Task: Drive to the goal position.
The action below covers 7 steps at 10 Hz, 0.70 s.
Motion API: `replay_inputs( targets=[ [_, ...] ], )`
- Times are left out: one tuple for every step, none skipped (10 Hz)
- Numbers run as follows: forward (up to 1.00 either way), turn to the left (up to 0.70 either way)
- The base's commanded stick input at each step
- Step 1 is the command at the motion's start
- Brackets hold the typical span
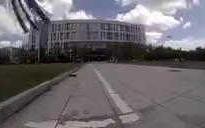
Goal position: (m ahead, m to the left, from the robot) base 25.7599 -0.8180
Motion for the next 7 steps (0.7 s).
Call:
replay_inputs(
  targets=[
    [0.7,0.12],
    [0.7,0.03],
    [0.7,0.03],
    [0.7,0.03],
    [0.7,0.03],
    [0.7,0.03],
    [0.7,0.03]
  ],
)
